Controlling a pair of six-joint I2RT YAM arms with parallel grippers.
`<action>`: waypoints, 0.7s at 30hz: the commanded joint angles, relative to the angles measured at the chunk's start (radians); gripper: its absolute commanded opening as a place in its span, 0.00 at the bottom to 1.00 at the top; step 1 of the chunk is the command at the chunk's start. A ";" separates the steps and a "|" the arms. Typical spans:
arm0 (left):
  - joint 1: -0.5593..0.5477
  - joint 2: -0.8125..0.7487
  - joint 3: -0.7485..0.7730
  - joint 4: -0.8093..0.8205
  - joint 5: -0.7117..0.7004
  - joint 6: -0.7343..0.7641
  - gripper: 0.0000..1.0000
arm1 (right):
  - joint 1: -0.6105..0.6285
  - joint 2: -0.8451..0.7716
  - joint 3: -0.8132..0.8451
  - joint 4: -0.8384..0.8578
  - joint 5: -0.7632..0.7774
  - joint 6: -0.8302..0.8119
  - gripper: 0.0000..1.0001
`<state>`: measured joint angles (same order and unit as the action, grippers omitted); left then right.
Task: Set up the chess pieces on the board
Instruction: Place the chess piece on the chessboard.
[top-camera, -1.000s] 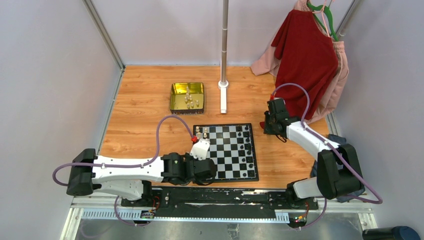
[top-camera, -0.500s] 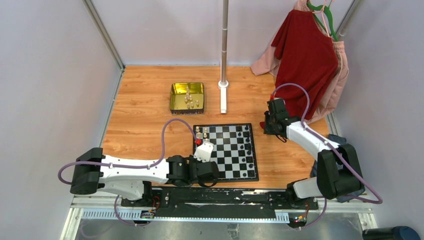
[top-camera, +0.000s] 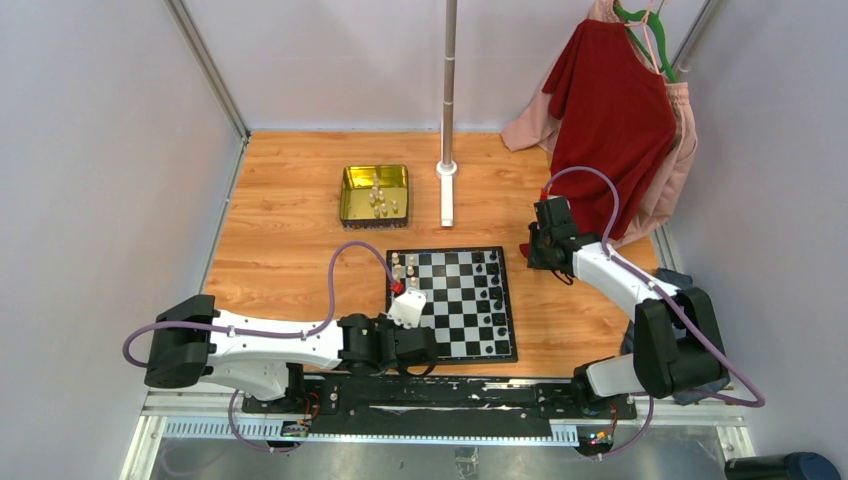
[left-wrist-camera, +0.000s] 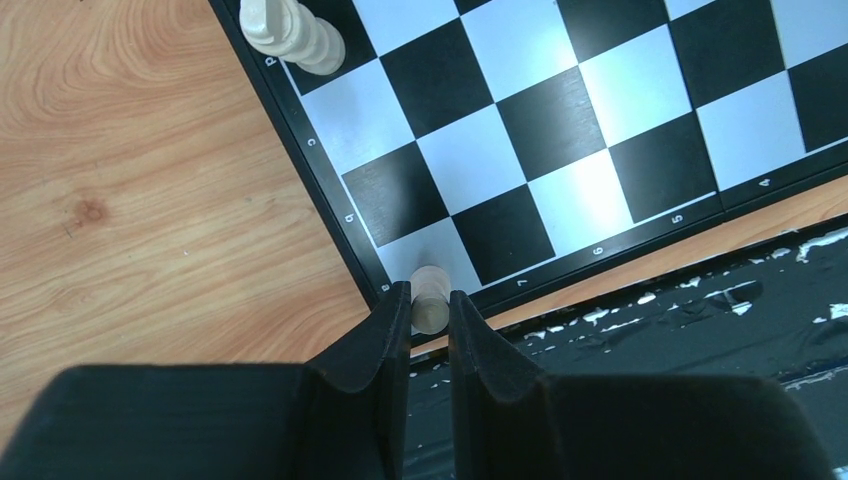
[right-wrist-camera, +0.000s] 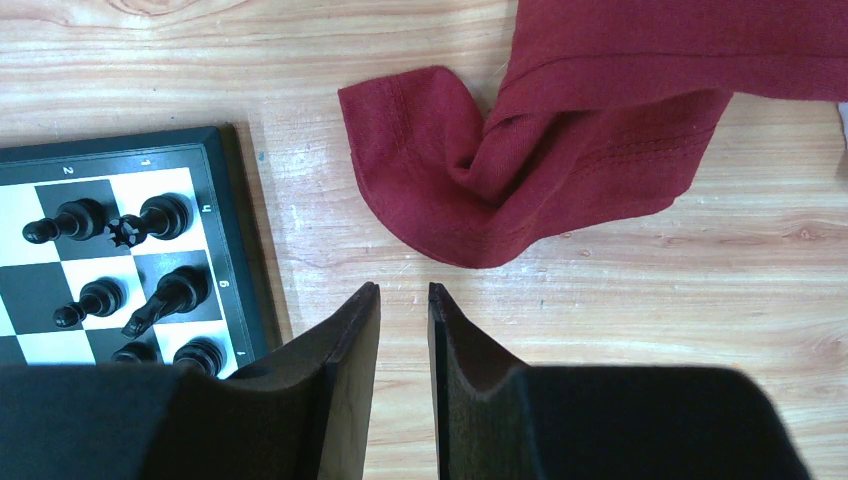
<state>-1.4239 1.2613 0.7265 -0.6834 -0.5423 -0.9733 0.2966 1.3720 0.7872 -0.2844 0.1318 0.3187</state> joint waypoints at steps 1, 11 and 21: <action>-0.009 -0.001 -0.014 0.007 -0.021 -0.014 0.01 | -0.011 0.013 -0.006 -0.025 0.014 -0.013 0.29; -0.009 0.008 -0.011 0.005 -0.027 -0.016 0.14 | -0.011 0.016 -0.007 -0.025 0.010 -0.013 0.29; -0.009 0.004 0.014 0.000 -0.028 -0.008 0.31 | -0.011 0.009 -0.011 -0.024 0.005 -0.013 0.29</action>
<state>-1.4239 1.2617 0.7204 -0.6838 -0.5430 -0.9768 0.2966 1.3819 0.7872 -0.2844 0.1314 0.3180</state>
